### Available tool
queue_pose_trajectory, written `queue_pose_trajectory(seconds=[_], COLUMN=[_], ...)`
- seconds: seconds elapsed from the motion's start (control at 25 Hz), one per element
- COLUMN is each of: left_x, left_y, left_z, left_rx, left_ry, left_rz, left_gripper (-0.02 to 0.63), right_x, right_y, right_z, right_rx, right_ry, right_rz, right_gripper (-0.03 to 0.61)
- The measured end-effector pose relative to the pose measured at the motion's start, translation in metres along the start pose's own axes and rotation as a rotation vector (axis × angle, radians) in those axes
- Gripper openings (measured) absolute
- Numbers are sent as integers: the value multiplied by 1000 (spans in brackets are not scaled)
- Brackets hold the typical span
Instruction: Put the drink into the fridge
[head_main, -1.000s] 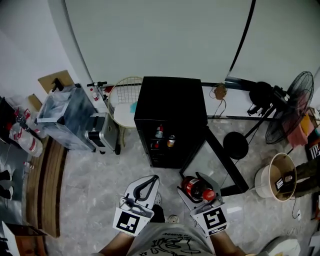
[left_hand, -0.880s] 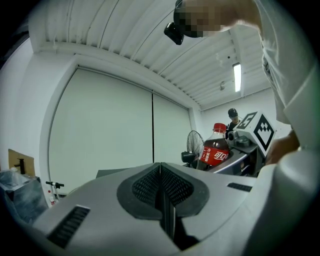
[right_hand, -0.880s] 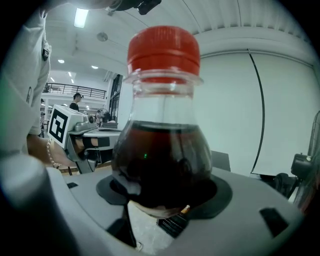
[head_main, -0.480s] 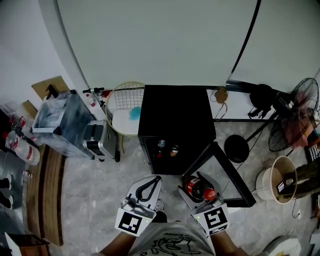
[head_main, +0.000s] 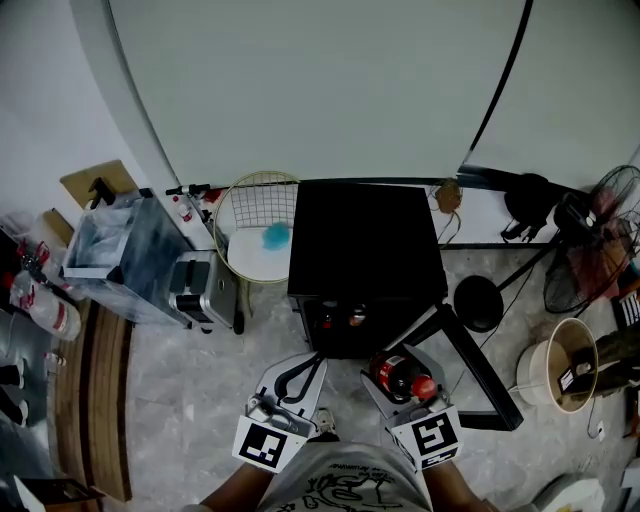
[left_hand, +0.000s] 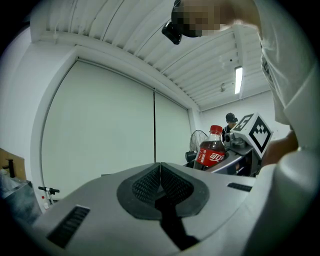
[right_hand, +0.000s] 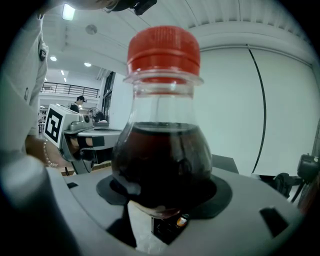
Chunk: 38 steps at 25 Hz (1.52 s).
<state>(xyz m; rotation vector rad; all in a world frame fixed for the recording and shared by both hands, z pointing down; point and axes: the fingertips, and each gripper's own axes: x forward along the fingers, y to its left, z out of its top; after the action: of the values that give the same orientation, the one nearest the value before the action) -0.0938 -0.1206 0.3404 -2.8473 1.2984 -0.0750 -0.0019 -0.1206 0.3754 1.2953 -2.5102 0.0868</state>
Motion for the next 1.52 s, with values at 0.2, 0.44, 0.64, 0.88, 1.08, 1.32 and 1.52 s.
queue_pose_trajectory(seconds=[0.2, 0.44, 0.64, 0.88, 1.08, 1.32, 1.52], left_x=[8, 20, 36, 41, 40, 40, 42], left_y=[12, 11, -1, -9, -9, -13, -12], left_z=[-1, 2, 4, 5, 1, -5, -11], left_rx=[4, 5, 13, -3, 4, 7, 6], left_ry=[3, 6, 11, 17, 34, 37, 46], left_rz=[-5, -5, -10, 5, 4, 1, 6], left_gripper=[21, 21, 21, 21, 21, 21, 21], right_x=[14, 16, 11, 8, 10, 9, 11], right_y=[-4, -15, -30, -42, -41, -40, -38], right_z=[5, 9, 12, 3, 1, -5, -11], right_rx=[0, 29, 19, 3, 5, 2, 10], right_ry=[-10, -22, -22, -2, 19, 1, 30], right_rz=[1, 16, 19, 29, 36, 39, 44], right_gripper=[308, 308, 308, 308, 308, 308, 308])
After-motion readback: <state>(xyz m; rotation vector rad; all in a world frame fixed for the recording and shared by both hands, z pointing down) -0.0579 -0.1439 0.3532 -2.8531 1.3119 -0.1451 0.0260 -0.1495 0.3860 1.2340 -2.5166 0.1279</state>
